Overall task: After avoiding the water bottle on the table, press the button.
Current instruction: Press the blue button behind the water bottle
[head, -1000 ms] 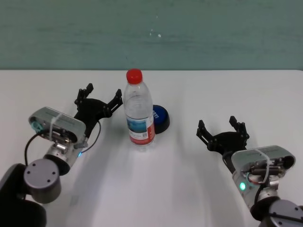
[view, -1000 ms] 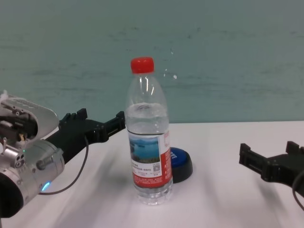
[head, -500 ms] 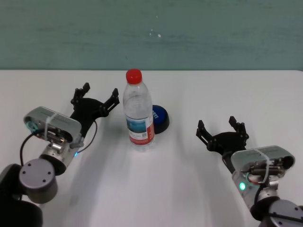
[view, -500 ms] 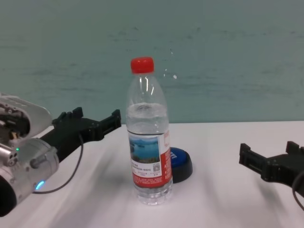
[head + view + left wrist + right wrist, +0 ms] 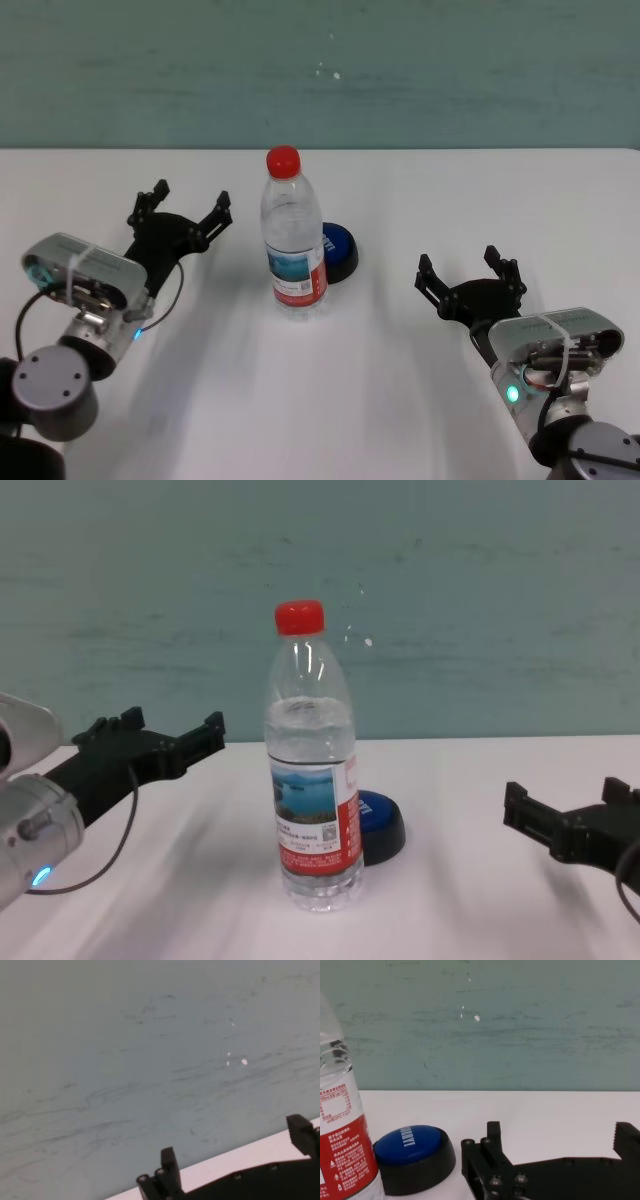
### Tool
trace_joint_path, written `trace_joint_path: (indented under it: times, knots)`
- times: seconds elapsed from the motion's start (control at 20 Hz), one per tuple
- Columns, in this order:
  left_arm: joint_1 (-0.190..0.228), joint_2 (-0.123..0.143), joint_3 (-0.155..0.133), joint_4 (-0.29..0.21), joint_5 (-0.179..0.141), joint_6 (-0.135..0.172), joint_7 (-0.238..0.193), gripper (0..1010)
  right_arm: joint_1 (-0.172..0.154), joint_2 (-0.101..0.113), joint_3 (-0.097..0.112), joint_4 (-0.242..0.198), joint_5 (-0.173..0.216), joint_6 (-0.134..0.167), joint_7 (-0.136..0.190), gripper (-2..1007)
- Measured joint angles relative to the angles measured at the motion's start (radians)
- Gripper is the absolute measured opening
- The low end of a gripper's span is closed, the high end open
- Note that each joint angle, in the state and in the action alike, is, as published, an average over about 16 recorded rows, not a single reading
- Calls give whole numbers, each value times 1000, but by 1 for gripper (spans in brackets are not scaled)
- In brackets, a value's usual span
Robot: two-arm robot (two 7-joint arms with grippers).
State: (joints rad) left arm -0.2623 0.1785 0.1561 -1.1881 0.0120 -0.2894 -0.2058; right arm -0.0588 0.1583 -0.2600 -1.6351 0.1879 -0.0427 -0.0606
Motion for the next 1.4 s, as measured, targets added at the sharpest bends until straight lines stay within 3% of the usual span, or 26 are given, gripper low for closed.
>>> trace_joint_path:
  times: [1.4]
  knots:
    - [107,89,-30,-98,-50,-4,-64,1010,0,0,0,0,0,0,0,1004]
